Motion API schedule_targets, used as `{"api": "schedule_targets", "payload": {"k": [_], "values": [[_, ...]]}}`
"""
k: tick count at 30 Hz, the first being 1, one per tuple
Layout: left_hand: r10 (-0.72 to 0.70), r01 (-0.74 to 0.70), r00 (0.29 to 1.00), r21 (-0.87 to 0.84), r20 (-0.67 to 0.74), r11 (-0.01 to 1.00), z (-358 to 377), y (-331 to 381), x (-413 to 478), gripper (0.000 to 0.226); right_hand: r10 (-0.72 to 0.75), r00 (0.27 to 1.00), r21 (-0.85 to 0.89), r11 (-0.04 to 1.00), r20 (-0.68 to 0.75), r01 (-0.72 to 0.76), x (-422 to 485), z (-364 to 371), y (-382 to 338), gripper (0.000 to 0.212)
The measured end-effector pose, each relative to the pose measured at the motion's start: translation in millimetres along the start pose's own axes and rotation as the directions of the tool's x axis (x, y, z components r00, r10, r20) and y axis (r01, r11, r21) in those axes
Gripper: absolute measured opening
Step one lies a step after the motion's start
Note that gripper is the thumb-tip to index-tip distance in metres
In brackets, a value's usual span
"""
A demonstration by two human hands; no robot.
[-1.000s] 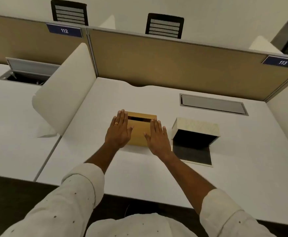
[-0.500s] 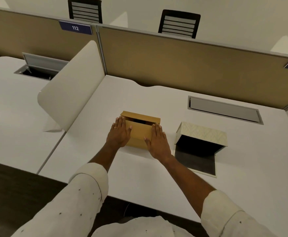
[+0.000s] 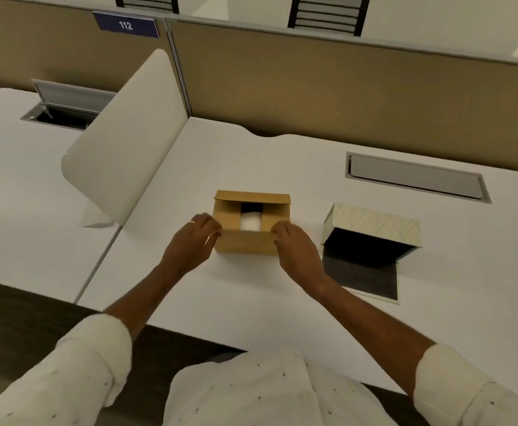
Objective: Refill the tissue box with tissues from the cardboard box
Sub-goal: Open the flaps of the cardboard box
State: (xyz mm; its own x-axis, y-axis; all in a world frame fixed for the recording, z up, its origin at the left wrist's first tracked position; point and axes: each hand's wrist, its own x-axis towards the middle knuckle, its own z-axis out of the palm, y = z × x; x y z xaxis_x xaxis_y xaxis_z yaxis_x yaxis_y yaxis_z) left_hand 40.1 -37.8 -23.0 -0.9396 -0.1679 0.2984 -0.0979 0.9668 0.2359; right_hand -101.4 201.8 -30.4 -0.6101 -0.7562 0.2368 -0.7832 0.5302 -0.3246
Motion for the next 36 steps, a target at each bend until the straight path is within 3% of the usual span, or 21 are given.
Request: {"api": "schedule_targets", "payload": {"k": [4, 7, 9, 16, 22, 28, 36], "values": [[0.143, -0.140, 0.986, -0.040, 0.090, 0.989, 14.3, -11.1, -35.9, 0.016, -0.080, 0.991, 0.000, 0.997, 0.108, 0.080, -37.3, 21.3, 5.6, 0.038], [0.142, -0.139, 0.972, -0.027, 0.188, 0.990, 26.2, -16.3, -54.6, 0.041, -0.127, 0.944, -0.041, 0.988, 0.304, 0.146, -51.9, 39.5, 9.0, 0.058], [0.108, -0.115, 0.969, 0.023, 0.222, 0.993, 32.3, -18.2, -55.2, 0.052, -0.114, 0.926, -0.074, 0.986, 0.361, 0.150, -51.8, 43.6, 9.6, 0.067], [0.159, -0.181, 0.963, 0.083, 0.219, 0.980, 26.9, -13.8, 7.5, 0.028, -0.170, 0.968, -0.158, 0.967, 0.184, 0.199, 5.4, 31.6, 7.2, 0.048], [0.225, -0.266, 0.904, 0.065, 0.363, 0.962, 21.3, -9.9, 59.1, 0.044, -0.169, 0.924, -0.171, 0.956, 0.342, 0.238, 59.6, 24.1, -0.3, 0.051], [0.122, -0.197, 0.826, 0.079, 0.551, 0.977, 29.6, -7.8, 78.5, 0.075, -0.189, 0.883, -0.221, 0.926, 0.429, 0.306, 76.2, 20.8, 5.3, 0.042], [0.255, -0.324, 0.893, 0.138, 0.371, 0.936, 22.6, -12.4, 87.0, 0.073, -0.091, 0.905, -0.188, 0.965, 0.416, 0.183, 85.1, 15.4, -0.4, 0.043]]}}
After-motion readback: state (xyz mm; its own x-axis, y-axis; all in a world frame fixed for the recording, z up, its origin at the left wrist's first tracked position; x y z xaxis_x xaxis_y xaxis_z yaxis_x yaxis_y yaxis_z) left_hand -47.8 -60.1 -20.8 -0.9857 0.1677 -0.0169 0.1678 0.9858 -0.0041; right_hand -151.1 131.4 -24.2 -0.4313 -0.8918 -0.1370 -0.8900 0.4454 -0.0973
